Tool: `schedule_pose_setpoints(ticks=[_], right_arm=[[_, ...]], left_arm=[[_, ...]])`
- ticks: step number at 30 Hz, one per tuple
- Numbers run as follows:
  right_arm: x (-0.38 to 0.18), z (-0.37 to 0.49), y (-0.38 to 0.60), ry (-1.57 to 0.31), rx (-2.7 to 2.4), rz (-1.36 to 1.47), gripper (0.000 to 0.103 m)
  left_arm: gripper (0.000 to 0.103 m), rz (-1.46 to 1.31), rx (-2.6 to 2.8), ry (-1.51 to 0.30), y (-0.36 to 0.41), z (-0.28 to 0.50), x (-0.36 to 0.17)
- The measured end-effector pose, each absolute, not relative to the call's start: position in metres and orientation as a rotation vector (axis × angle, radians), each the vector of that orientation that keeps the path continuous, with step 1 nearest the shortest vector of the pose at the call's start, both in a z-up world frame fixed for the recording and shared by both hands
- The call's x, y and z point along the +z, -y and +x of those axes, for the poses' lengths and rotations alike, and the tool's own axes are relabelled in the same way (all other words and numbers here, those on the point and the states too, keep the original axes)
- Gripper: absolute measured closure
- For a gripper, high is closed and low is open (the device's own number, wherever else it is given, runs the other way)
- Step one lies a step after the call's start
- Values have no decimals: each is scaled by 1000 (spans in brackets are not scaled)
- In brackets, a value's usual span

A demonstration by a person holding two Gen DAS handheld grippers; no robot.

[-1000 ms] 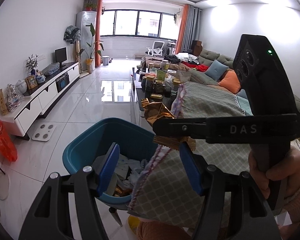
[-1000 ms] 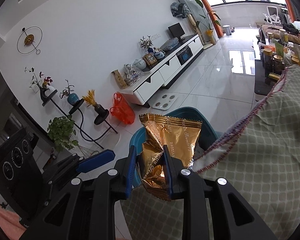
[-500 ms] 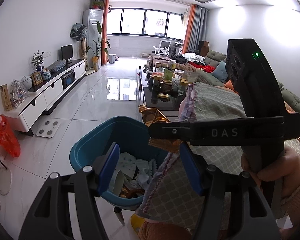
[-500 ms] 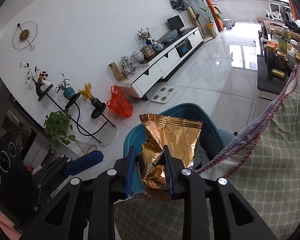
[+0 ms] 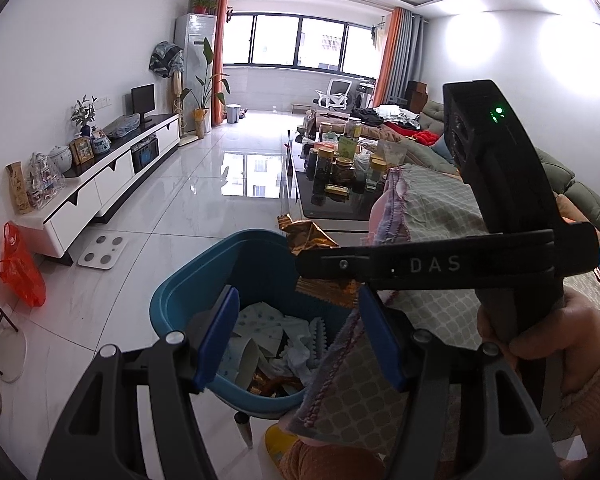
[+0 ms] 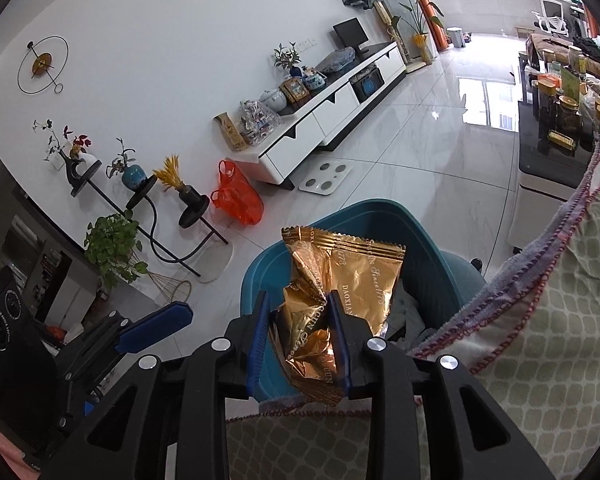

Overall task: Collect trash
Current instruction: 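Carry the gold wrapper to the teal bin and open the right tool, then return both tools from the bin to the bed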

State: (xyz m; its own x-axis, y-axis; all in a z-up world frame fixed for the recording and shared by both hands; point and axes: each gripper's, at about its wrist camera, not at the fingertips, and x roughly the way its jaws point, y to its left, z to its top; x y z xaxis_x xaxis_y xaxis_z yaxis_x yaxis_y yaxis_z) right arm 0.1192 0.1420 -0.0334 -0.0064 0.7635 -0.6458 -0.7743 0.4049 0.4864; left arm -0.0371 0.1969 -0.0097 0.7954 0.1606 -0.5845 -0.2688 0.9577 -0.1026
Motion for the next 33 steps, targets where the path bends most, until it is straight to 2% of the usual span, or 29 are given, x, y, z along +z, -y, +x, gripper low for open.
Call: schedule_pose_setpoints(ticks=[2,5,24,33], right_arm=[[-35,121,-146,-1017,1209,-18,73],[-39,125,-149,-1031,1198,-13,65],[-34,124,-129,-996,1172,37,64],[-25,114,-104,-939,1151,46,56]], left_arm=[[40,-184,237,-613,-198,-37,-10],[40,-196,245,-623,-204,-36,-13],[38,-232,292,-629,-216,-39,-17],[30,-220,306,-615,-212,-41,-13]])
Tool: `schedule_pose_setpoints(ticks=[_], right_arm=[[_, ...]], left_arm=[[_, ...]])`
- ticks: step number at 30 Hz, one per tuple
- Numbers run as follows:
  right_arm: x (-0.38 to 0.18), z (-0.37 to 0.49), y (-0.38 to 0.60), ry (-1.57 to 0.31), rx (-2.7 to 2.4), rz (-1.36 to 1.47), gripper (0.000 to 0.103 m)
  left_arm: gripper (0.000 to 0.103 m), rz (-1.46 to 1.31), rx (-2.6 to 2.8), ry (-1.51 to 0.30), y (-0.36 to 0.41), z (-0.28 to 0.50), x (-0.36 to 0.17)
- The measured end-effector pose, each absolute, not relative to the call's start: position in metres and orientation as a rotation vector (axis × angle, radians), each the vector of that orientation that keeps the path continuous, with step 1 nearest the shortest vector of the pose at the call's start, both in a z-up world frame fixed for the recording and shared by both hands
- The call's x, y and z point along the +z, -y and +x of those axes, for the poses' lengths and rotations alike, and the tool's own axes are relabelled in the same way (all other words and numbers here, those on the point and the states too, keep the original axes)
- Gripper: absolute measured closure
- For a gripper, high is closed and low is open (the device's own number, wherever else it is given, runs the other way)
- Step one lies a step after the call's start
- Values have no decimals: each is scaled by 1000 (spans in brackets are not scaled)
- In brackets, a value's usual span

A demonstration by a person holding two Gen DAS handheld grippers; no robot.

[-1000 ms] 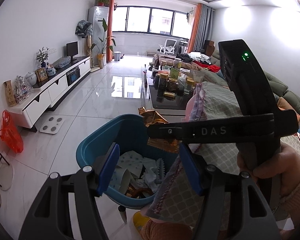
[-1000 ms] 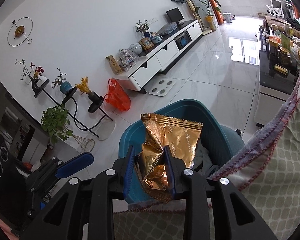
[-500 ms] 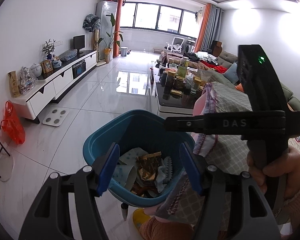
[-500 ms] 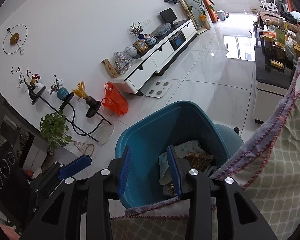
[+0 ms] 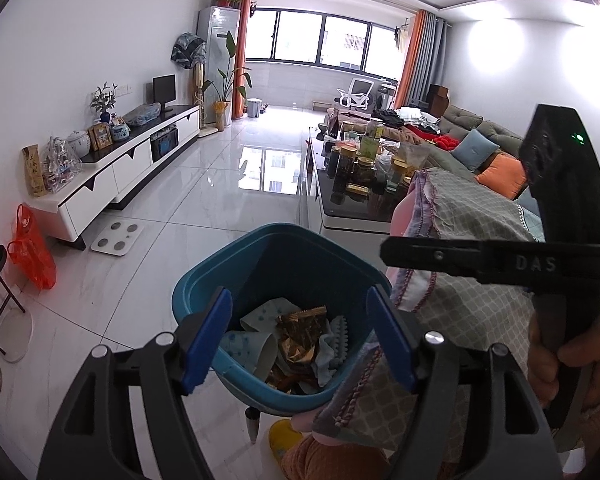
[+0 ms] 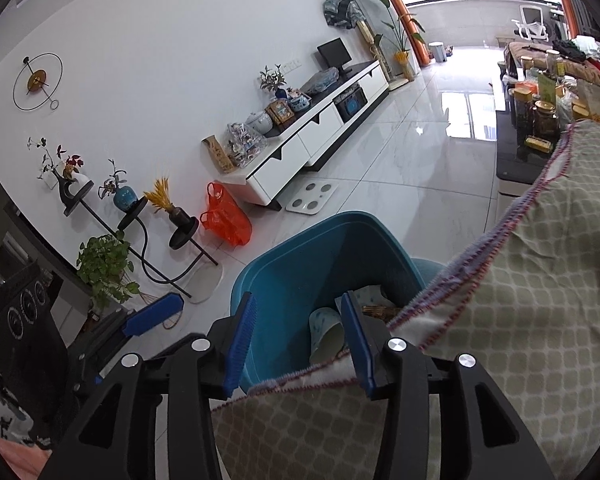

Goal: Collect trash

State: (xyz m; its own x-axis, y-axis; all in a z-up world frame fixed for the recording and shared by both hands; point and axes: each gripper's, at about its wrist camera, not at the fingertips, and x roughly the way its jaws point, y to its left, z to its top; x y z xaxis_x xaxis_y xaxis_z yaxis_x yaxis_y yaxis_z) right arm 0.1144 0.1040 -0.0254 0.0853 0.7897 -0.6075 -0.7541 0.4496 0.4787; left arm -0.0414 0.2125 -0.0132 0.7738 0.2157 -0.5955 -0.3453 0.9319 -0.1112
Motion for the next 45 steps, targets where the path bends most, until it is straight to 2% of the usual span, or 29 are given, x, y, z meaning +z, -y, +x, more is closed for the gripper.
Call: schedule_pose_setpoints(ticks=[6,8,10,11,13,16,35,45], right_arm=[[-16,104,-73,-873,1114,57,46],[-11,98,-60,-834,1090,58,41],[-5,91,-43,-789,1063,52,32],[-3,87,-38,-769,1047,47,29],[3,78,-20,-714,1002,40,14],[9,64,9,-637,908,48,4],[7,0,185,-378,302,67,4],[12,-19,215,-302,193,66,4]], left_arm=[[16,-203,300,-586,-203,-43,-7],[8,-199,292,-571,-199,-46,-5],[4,-191,272,-551,-189,-47,-3],[4,-187,262,-540,-183,-47,-2],[4,-181,239,-528,-173,-45,0],[4,-174,216,-510,-156,-41,1],[4,-55,26,-388,-18,-14,17],[3,-12,-16,-308,18,-24,23]])
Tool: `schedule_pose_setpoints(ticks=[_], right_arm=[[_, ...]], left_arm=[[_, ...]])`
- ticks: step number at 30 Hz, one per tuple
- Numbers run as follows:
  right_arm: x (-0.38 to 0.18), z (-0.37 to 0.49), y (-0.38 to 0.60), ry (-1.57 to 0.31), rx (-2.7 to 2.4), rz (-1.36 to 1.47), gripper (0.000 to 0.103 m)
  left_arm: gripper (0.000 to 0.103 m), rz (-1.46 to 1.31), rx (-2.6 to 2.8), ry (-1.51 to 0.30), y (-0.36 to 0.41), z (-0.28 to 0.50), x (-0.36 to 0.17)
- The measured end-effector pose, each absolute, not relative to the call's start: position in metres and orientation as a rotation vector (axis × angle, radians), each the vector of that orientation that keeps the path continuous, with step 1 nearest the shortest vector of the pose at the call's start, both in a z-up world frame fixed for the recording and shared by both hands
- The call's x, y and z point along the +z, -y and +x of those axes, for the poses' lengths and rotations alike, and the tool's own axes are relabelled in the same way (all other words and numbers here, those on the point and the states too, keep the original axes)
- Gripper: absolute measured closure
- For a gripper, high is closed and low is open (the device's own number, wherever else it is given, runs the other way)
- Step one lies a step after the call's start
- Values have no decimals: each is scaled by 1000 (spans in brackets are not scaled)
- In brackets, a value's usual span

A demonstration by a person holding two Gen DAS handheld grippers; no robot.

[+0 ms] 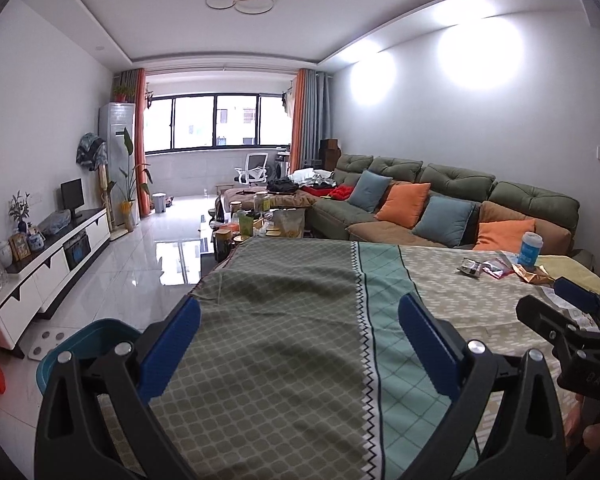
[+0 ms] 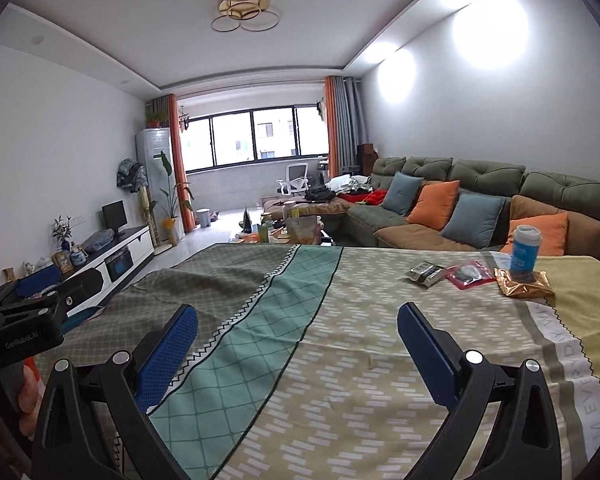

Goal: Collect trash

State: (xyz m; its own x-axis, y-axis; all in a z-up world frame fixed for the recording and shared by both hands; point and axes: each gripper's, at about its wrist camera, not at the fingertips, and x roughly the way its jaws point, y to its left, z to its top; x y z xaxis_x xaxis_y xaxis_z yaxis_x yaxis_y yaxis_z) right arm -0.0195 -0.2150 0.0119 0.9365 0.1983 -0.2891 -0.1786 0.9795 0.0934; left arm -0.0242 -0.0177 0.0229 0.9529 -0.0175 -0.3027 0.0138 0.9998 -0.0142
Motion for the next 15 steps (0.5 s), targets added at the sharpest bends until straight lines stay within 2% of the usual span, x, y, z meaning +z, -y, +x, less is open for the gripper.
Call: schedule_pose_setpoints(ticks=[15], right_arm=[[19,-37,223,-246,141,49,4]], left_arm=[[3,-1,-25,-274,28,-34,24]])
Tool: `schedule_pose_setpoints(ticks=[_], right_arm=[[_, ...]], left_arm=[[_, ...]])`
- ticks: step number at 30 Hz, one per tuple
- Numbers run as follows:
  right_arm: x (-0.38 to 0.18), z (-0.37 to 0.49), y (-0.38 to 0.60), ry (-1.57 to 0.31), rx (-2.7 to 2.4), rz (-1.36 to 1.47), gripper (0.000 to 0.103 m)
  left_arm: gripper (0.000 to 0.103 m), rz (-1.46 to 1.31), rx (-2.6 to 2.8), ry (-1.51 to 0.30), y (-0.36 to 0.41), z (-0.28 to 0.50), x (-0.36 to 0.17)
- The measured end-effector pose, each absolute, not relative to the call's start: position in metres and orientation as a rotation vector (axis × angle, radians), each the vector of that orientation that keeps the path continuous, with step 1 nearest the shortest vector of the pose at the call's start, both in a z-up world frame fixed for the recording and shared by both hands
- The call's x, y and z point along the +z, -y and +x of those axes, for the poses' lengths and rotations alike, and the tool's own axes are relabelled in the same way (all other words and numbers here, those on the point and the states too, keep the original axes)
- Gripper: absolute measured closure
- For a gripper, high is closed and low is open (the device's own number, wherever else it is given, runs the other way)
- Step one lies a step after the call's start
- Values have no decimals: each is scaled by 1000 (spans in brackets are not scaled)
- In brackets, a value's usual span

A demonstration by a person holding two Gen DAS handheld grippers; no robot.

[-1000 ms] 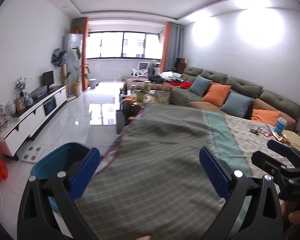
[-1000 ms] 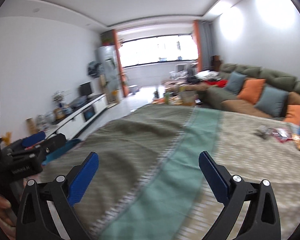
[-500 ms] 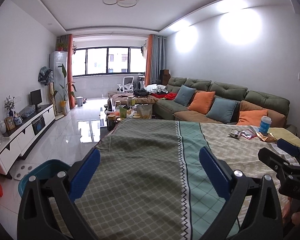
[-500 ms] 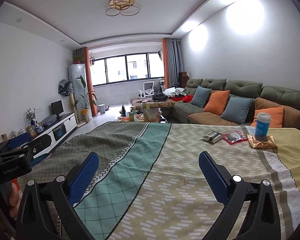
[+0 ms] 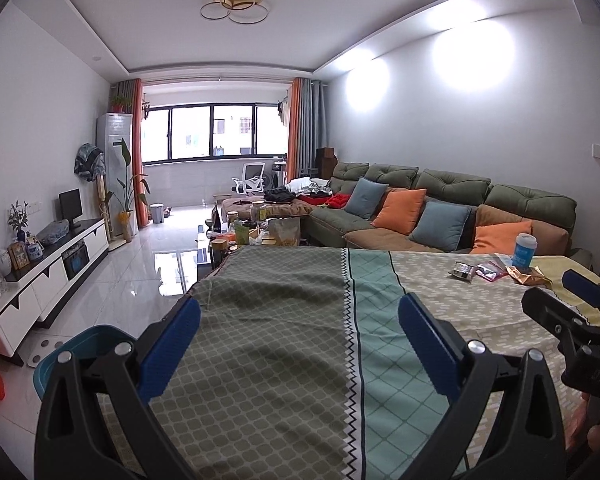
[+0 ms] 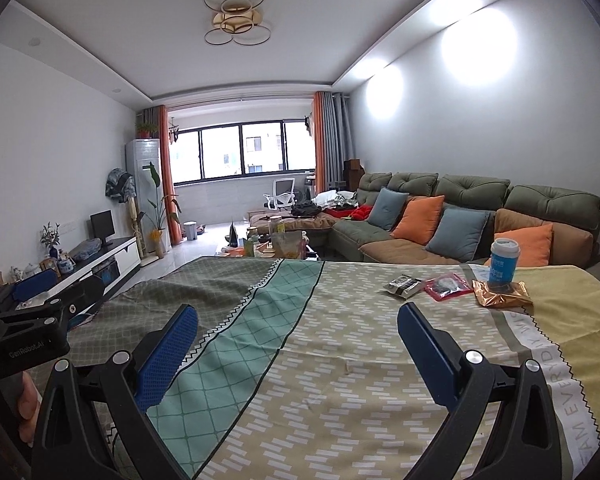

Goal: Collect trash

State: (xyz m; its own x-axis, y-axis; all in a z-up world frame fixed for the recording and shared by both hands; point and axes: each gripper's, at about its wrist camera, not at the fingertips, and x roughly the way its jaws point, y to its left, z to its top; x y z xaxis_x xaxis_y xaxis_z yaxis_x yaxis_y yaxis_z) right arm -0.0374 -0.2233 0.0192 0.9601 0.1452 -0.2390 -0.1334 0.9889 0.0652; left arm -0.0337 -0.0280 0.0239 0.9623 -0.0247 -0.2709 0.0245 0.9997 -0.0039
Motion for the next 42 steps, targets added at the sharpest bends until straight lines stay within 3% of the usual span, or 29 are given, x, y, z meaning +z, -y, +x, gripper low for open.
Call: schedule_pose_setpoints(ticks=[42], right_arm=[[23,-43,219,-227,130,36,4]], left_arm=[[3,-5,-11,-272,26,-34,24]])
